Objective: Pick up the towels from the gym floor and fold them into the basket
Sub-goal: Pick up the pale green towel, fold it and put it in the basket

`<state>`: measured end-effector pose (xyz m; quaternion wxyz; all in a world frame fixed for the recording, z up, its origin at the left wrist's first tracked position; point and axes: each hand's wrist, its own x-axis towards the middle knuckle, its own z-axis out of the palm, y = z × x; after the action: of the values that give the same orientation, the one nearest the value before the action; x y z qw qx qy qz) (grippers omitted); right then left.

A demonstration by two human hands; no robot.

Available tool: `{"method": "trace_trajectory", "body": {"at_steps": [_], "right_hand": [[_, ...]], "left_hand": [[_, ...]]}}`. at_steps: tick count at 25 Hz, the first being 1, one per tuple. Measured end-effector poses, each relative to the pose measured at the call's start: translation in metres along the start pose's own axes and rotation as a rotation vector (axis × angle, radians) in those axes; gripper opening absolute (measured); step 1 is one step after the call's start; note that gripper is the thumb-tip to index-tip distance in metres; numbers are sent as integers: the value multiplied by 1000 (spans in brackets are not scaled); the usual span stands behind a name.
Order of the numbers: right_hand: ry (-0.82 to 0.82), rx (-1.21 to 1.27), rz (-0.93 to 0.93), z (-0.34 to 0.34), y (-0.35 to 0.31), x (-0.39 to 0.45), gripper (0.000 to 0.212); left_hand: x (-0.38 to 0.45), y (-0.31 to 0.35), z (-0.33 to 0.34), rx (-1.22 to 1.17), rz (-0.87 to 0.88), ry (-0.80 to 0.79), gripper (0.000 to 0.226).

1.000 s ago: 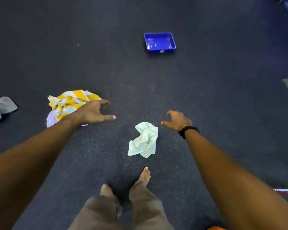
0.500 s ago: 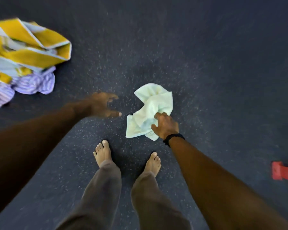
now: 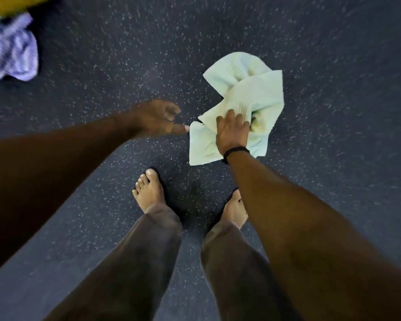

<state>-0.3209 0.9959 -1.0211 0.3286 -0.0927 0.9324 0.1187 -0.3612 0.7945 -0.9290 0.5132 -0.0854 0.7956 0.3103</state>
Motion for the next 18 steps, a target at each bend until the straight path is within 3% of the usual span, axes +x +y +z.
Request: {"method": "trace_trajectory", "body": {"at_steps": [3, 7, 9, 13, 18], "right_hand": [[69, 339, 21, -43, 28, -13, 37], [276, 881, 102, -141, 97, -61, 17], [347, 1079, 90, -211, 141, -98, 21], [548, 1180, 33, -361, 228, -183, 32], [828, 1029, 42, -547, 322, -315, 36]], "left_hand": [[-17, 22, -4, -15, -13, -7, 70], [-91, 114, -56, 70, 94, 53, 73], [-146, 172, -87, 92, 187, 110, 76], [-263, 287, -156, 180, 364, 269, 83], [-434, 414, -219, 238, 563, 466, 76]]}}
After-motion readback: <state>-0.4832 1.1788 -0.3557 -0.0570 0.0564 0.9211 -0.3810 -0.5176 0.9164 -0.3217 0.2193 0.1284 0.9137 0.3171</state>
